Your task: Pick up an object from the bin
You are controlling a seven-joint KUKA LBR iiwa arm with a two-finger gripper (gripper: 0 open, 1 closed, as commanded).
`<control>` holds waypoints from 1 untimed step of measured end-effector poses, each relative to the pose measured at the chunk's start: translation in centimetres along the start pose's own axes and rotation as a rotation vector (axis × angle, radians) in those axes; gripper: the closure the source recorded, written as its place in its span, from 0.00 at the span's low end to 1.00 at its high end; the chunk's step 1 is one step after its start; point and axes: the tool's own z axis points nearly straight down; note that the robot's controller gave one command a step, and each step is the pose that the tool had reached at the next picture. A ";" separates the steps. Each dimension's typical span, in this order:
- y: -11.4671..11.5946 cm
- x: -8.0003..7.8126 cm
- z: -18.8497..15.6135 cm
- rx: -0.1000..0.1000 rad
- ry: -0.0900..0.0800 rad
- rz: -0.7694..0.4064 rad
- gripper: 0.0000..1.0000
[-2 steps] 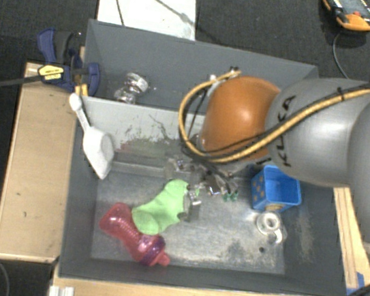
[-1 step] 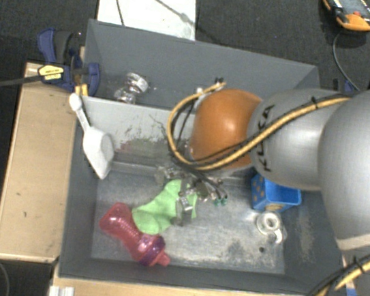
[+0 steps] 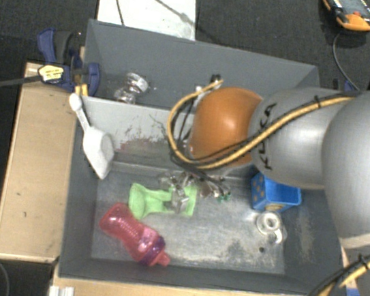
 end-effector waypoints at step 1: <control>0.0 0.0 0.0 0.000 0.000 0.000 1.00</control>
Offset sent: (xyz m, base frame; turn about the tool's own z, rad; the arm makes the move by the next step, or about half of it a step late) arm -0.0003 0.0001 0.0069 0.0000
